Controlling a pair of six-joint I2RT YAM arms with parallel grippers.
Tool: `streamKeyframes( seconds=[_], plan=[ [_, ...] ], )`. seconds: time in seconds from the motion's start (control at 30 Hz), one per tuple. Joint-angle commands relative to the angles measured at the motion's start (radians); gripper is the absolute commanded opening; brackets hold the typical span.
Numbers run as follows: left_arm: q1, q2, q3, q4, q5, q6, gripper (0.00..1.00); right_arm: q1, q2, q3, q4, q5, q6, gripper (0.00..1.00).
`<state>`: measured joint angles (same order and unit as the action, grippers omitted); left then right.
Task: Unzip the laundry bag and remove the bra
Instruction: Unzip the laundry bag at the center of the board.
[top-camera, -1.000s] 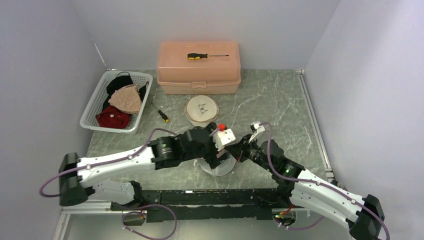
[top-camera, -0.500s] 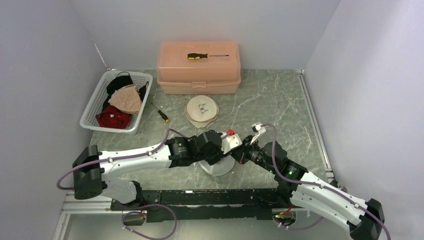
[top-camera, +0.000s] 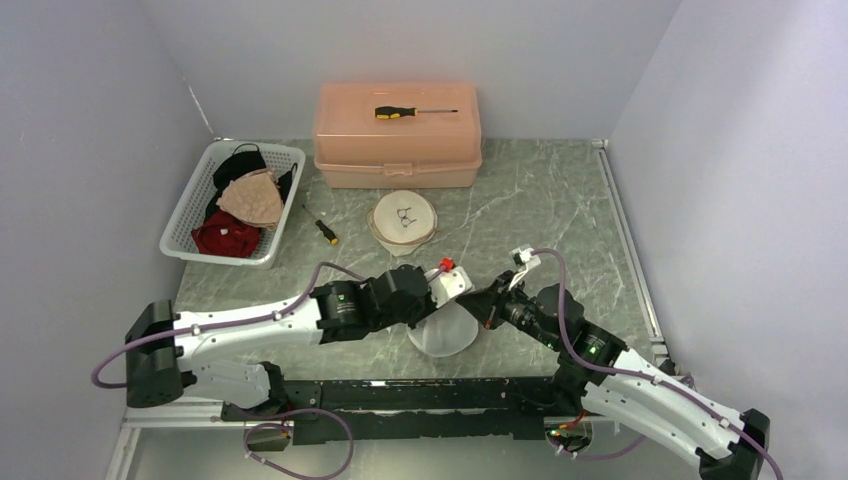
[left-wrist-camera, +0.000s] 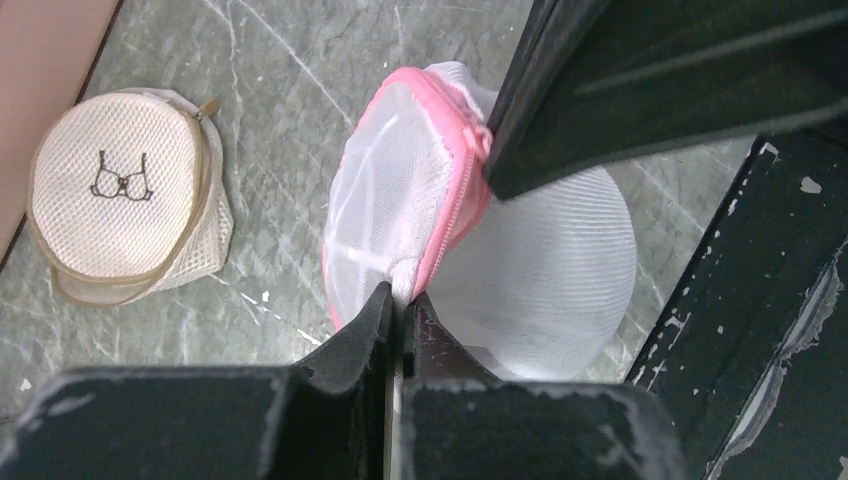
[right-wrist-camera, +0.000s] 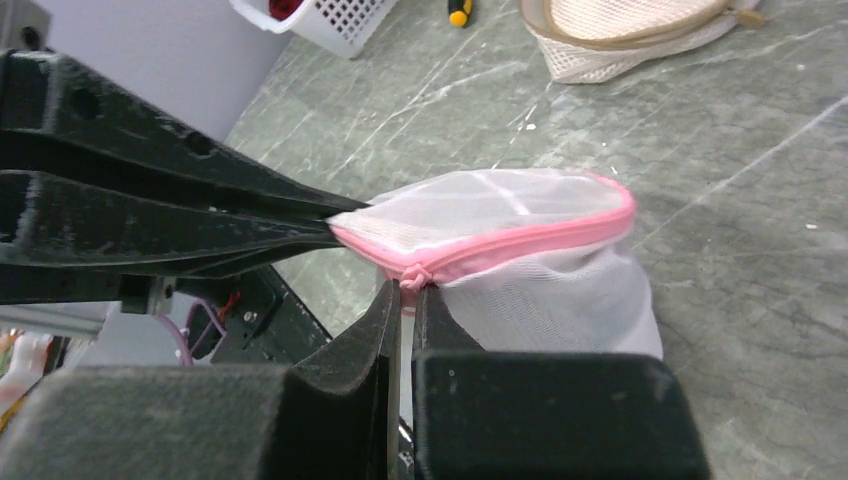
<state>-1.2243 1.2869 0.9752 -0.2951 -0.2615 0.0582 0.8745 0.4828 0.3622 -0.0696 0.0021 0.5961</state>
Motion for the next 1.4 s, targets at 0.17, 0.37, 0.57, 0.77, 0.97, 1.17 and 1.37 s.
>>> streamKeyframes(
  seconds=[0.17, 0.37, 0.57, 0.77, 0.97, 1.17, 1.37],
  plan=[
    [0.008, -0.121, -0.070, -0.060, -0.026, 0.015, 0.03, -0.003, -0.026, 0.002, -0.018, 0.253, 0.080, 0.00],
    [-0.009, -0.128, -0.076, -0.061, -0.027, 0.026, 0.03, -0.006, -0.021, -0.010, 0.001, 0.345, 0.116, 0.00],
    [-0.037, -0.128, -0.061, -0.043, -0.062, 0.073, 0.03, -0.007, -0.031, -0.036, 0.007, 0.409, 0.138, 0.00],
    [-0.037, -0.117, 0.006, 0.003, -0.151, 0.182, 0.03, -0.005, -0.079, -0.038, 0.130, 0.314, 0.031, 0.00],
    [0.014, -0.108, 0.035, 0.200, -0.200, 0.371, 0.04, -0.003, -0.034, 0.008, 0.180, 0.241, -0.013, 0.00],
    [0.090, -0.057, 0.030, 0.239, -0.123, 0.304, 0.66, 0.023, 0.034, -0.033, 0.235, 0.237, 0.040, 0.00],
    [0.090, -0.122, 0.013, 0.074, -0.002, 0.115, 0.74, 0.024, 0.023, -0.056, 0.195, 0.250, 0.090, 0.00]
  ],
)
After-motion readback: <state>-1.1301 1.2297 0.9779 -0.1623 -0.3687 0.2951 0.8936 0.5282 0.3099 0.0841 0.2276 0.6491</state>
